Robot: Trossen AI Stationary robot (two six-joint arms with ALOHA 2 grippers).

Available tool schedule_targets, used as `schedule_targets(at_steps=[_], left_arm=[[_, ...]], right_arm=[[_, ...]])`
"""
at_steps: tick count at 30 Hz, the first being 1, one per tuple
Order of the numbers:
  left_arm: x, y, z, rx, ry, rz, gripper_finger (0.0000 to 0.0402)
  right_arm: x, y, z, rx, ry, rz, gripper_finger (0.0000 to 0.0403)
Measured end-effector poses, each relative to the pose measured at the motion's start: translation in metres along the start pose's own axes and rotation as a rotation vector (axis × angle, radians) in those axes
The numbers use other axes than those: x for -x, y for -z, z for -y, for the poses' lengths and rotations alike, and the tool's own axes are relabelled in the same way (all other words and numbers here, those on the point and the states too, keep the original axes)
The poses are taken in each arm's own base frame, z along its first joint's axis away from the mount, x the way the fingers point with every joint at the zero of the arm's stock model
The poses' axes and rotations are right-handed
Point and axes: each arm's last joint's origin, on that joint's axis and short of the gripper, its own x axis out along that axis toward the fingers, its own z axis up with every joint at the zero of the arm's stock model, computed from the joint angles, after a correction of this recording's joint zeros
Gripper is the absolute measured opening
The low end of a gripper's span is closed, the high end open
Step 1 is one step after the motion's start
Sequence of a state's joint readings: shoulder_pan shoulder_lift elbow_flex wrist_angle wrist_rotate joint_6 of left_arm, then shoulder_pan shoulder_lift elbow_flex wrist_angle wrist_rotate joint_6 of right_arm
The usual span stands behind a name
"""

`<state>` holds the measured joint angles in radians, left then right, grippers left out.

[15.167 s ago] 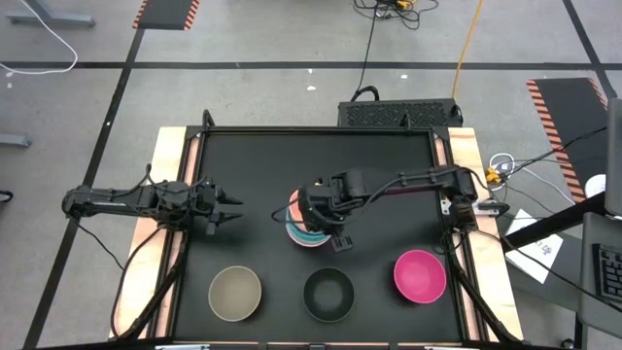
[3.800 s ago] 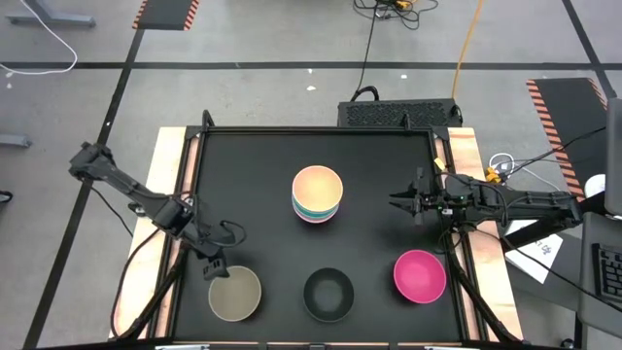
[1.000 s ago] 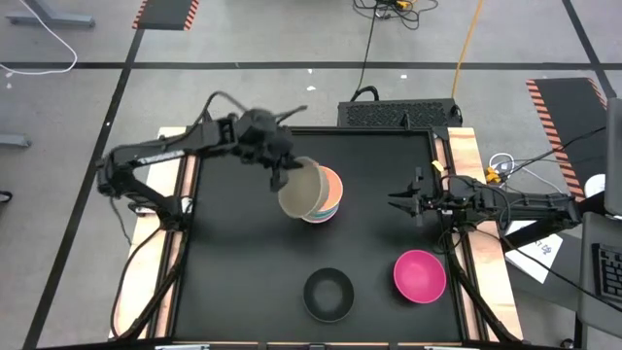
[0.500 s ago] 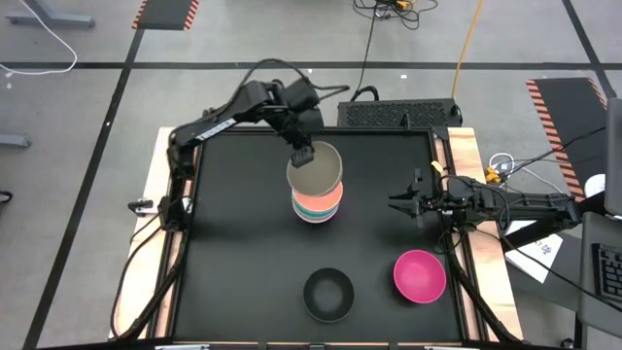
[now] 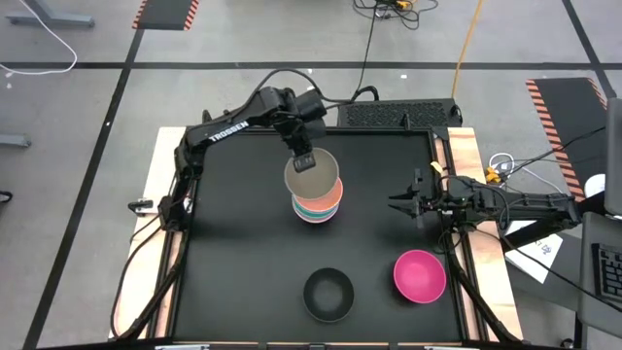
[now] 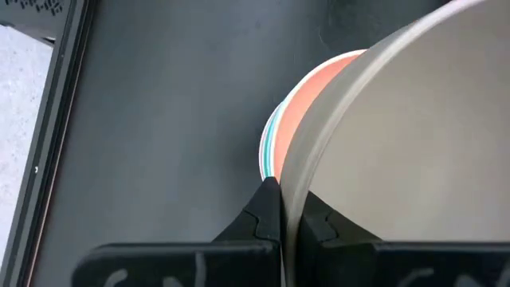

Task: Nest bowls inside each other
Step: Stack the gray bowl on top of the light orange bowl

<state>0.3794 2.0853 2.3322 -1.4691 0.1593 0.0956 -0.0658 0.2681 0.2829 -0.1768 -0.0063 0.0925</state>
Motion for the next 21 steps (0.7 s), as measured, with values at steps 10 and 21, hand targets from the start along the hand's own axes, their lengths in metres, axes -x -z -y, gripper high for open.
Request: schedule_targets(at_steps=[10, 21], left_arm=[[-0.014, -0.003, 0.015, -0.031, 0.035, -0.034, 0.0003], [-0.066, -0.006, 0.009, -0.001, 0.053, -0.200, 0.0002]], right_arm=[[0.000, 0.001, 0.000, 0.000, -0.002, -0.009, 0.0100], [0.000, 0.002, -0.001, 0.001, -0.026, -0.025, 0.0100]])
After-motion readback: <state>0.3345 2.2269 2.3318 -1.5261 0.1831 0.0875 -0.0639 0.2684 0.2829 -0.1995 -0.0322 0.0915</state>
